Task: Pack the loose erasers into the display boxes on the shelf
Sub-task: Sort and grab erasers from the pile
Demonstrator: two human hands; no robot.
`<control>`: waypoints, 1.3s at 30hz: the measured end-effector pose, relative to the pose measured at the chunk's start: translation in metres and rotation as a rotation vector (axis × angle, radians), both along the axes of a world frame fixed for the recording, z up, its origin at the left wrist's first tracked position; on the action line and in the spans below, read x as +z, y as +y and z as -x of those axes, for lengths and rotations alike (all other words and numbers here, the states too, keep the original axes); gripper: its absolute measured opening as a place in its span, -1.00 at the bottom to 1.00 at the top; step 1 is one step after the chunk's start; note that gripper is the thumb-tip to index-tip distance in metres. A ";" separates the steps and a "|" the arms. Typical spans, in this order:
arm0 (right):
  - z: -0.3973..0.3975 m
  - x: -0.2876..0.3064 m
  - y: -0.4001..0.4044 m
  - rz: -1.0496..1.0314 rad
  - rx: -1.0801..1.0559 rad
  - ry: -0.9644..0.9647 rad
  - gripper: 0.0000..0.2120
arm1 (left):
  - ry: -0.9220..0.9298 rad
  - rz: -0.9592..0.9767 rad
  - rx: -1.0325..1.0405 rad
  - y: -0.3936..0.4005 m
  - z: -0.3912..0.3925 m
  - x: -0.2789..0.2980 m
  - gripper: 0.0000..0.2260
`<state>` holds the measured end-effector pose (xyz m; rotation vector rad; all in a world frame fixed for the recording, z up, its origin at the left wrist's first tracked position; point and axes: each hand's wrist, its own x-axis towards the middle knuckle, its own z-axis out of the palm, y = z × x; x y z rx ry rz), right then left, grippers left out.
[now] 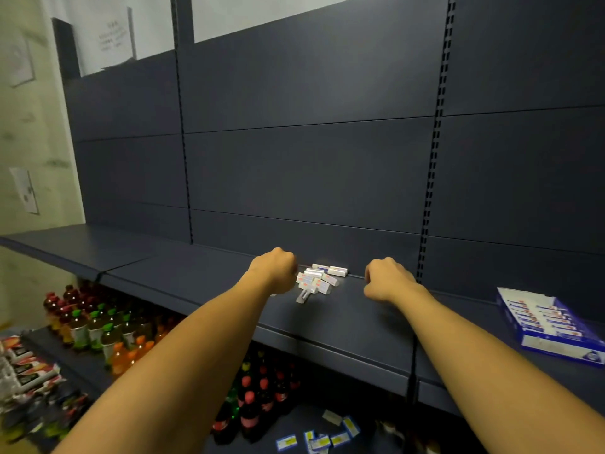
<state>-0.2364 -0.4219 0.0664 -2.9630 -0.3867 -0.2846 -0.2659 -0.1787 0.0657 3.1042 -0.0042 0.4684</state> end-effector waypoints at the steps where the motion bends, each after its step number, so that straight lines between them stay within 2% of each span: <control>1: 0.000 -0.001 0.008 -0.002 -0.002 -0.003 -0.77 | 0.003 0.003 -0.008 0.007 0.000 0.000 -0.78; 9: -0.016 -0.008 0.053 0.019 -0.029 -0.012 -0.76 | 0.019 0.051 -0.064 0.047 -0.024 -0.015 -0.76; 18: -0.069 -0.012 0.090 -0.013 -0.038 0.004 -0.81 | 0.095 0.046 -0.101 0.072 -0.072 -0.031 -0.76; 27: -0.132 -0.014 0.093 -0.052 -0.099 0.068 -0.81 | 0.112 0.033 -0.165 0.078 -0.141 -0.020 -0.79; 34: -0.158 -0.034 0.078 -0.075 -0.152 0.107 -0.84 | 0.126 0.149 -0.234 0.073 -0.190 -0.037 -0.82; 39: -0.170 -0.041 0.073 -0.166 -0.180 0.124 -0.93 | 0.196 0.258 -0.251 0.072 -0.215 -0.044 -0.79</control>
